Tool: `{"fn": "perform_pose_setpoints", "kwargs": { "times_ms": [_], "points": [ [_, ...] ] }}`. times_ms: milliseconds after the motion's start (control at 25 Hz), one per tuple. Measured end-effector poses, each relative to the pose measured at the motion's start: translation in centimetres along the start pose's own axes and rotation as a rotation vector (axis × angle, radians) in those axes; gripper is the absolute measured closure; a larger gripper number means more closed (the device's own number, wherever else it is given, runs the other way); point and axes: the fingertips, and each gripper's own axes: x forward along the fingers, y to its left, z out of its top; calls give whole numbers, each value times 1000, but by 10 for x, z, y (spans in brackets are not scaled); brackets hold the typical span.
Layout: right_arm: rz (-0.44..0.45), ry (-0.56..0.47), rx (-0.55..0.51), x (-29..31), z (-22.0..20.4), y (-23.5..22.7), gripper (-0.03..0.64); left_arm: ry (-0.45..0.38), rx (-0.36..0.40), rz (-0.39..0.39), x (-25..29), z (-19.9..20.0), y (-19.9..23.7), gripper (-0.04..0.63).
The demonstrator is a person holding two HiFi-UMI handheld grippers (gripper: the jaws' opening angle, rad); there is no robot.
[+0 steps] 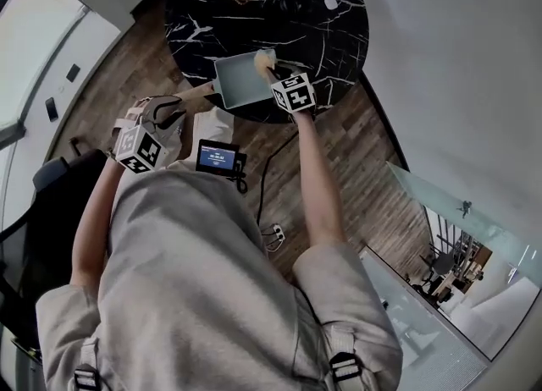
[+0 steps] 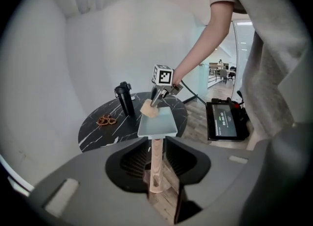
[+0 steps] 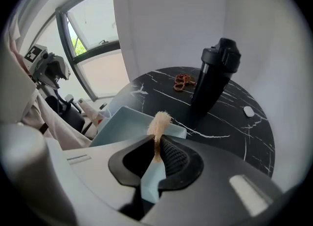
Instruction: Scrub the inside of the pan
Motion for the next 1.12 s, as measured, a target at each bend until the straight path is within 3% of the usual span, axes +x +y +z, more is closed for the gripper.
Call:
{"fn": "perform_pose_setpoints", "kwargs": {
  "times_ms": [80, 200, 320, 440, 520, 640, 800, 1000, 1120],
  "points": [
    [-4, 30, -46, 14, 0, -6, 565, 15, -17, -7, 10, -5, 2, 488],
    [-89, 53, -147, 23, 4, -20, 549, 43, -18, -28, 26, -12, 1, 486],
    [-207, 33, -210, 19, 13, -34, 448, 77, -2, -39, 38, -21, 0, 485],
    [-278, -44, -266, 3, 30, -26, 471, 105, 3, -32, 47, -28, 2, 479],
    [-257, -72, -290, 2, 37, -5, 492, 132, 16, -38, 50, -37, 0, 463],
    [-202, -13, -303, 24, 28, 21, 491, 170, 21, -56, 56, -49, -2, 448],
    [-241, 107, -250, 55, 2, 9, 489, 222, 15, -86, 68, -65, -7, 436],
    [-278, 154, -243, 64, -2, -4, 489, 249, 77, -85, 79, -76, -14, 434],
    [-284, 167, -235, 69, -3, -10, 492, 294, 129, -77, 85, -83, -14, 471]
  ]
}}
